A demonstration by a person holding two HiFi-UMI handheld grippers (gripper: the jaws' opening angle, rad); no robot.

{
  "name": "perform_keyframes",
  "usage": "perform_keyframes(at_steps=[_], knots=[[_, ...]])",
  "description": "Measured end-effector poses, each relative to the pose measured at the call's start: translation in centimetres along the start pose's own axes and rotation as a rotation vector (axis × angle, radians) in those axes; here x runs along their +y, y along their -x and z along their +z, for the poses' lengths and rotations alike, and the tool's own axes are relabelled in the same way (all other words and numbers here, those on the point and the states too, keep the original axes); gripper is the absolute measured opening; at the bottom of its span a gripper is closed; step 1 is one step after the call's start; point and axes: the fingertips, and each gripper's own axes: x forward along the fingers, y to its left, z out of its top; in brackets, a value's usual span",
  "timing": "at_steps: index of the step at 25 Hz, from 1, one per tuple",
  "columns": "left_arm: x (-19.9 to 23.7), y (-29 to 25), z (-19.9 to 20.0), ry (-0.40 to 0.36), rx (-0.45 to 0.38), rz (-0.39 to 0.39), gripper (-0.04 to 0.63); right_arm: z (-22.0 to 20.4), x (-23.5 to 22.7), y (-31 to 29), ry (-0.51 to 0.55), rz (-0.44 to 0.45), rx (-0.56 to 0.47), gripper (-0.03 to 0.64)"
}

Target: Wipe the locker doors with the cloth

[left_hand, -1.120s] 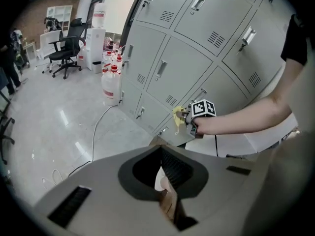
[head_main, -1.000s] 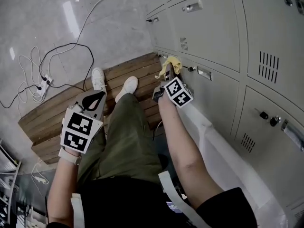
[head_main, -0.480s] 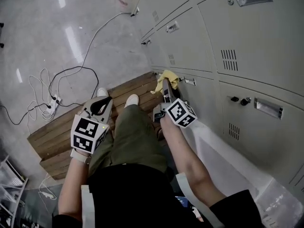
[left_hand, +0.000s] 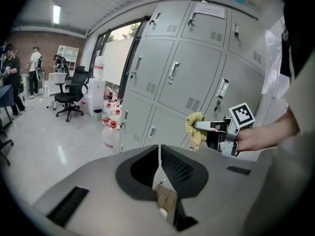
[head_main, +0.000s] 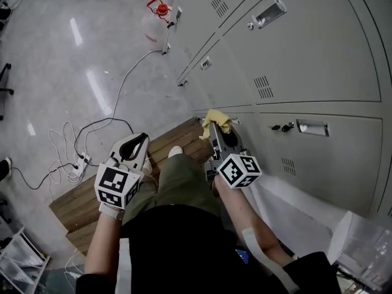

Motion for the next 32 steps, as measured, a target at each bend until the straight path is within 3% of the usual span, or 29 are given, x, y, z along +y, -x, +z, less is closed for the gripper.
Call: perform_keyframes(at_steps=[6, 17, 24, 29, 32], knots=[[-0.9, 1.9, 6.1, -0.071, -0.114, -0.028, 0.011, 5.4, 4.9, 2.4, 0.192, 0.048, -0.064, 0.137], [-1.6, 3.4, 15.9, -0.221, -0.272, -0.053, 0.011, 13.0, 9.7, 5.1, 0.352, 0.075, -0.156, 0.138], [-3.0, 4.0, 18.7, -0.276, -0.28, -0.08, 0.011, 16.3, 12.0, 6.8, 0.496, 0.058, -0.199, 0.137], [-3.9, 4.5, 20.3, -0.259, -0.289, -0.097, 0.011, 17.3, 13.1, 7.3, 0.522, 0.069, -0.213, 0.138], [-4.3, 4.7, 21.1, -0.286, -0.306, -0.1, 0.011, 17.7, 13.6, 7.5, 0.527, 0.08, -0.225, 0.138]])
